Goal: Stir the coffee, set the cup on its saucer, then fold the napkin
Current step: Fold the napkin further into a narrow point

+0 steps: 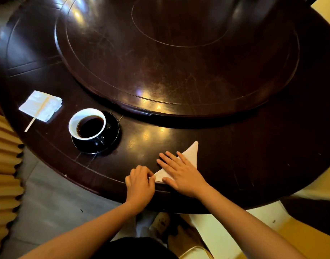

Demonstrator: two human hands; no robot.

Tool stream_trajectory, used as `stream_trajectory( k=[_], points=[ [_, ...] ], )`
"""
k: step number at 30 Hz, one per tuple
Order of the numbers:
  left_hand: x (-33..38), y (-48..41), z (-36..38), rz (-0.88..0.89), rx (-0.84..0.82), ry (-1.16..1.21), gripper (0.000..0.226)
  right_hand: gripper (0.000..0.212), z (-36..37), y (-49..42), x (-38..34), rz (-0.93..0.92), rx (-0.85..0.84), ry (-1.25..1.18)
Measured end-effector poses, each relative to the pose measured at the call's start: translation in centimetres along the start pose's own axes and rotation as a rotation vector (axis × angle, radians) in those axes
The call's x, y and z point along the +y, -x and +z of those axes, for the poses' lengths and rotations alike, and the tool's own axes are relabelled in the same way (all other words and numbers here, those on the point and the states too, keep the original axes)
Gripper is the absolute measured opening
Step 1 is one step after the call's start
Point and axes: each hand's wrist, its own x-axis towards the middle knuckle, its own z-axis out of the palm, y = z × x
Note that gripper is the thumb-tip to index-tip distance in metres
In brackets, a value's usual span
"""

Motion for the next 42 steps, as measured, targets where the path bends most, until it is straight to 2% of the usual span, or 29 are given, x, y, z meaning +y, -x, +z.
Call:
stream_trajectory(
  k=[3, 7, 11, 12, 15, 17, 20, 23, 27, 30, 33, 34, 38, 41, 42],
  points=[
    [-0.2, 0.0, -0.1, 0.002, -0.006, 0.005, 0.009, 0.063, 0.0, 0.3, 1.9, 0.037, -0.023, 0.012],
    [-0.1, 0.0, -0.2, 0.004, -0.015, 0.022, 0.009, 0.059, -1.0, 0.4, 4.9, 0.155, -0.068, 0.017],
    [0.3, 0.1, -0.4, 0.017, 0.022, -0.007, 0.005, 0.063, -1.7, 1.2, 7.5, 0.27, -0.073, 0.041],
    [0.4, 0.2, -0.5, 0.06, 0.045, -0.033, 0.012, 0.061, -1.8, 1.5, 7.9, 0.308, -0.052, 0.059],
    [0.6, 0.0, -0.4, 0.46, 0.08, -0.248, 0.031, 0.055, -3.0, 2.3, 7.2, 0.353, 0.075, 0.102],
    [0.7, -0.2, -0.1, 0.726, 0.046, -0.431, 0.032, 0.051, -3.5, 3.4, 5.4, 0.182, 0.164, 0.031],
    [0.8, 0.0, 0.2, 0.873, 0.003, -0.599, 0.033, 0.047, -3.1, 5.9, 2.7, -0.082, 0.102, 0.006],
    [1.0, 0.4, 0.8, 0.861, -0.044, -0.704, 0.033, 0.047, -2.3, 6.5, 2.4, -0.079, 0.078, -0.037],
    [2.2, 0.2, 1.1, 0.875, -0.114, -0.762, 0.012, 0.04, -2.4, 6.2, 2.3, -0.092, 0.154, 0.052],
    [3.1, -0.1, 0.7, 0.886, -0.115, -0.803, 0.02, 0.028, -2.2, 6.0, 1.8, -0.11, 0.191, 0.108],
    [3.1, -0.9, 0.5, 0.899, -0.107, -0.81, 0.029, 0.008, -2.5, 5.4, 2.0, -0.044, 0.203, 0.014],
    [3.1, -1.0, 0.3, 0.905, -0.106, -0.809, 0.03, 0.01, -2.9, 5.3, 2.0, -0.014, 0.204, -0.028],
    [2.5, -1.4, -0.5, 0.872, -0.109, -0.706, 0.024, 0.015, -4.5, 5.2, 2.4, 0.058, 0.22, -0.163],
    [2.2, -1.9, -1.8, 0.752, -0.133, -0.41, 0.019, 0.02, -5.7, 4.7, 2.6, 0.153, 0.327, -0.313],
    [2.4, -2.0, -2.5, 0.684, -0.135, -0.267, 0.026, 0.024, -6.4, 4.5, 2.5, 0.217, 0.378, -0.42]
  ],
)
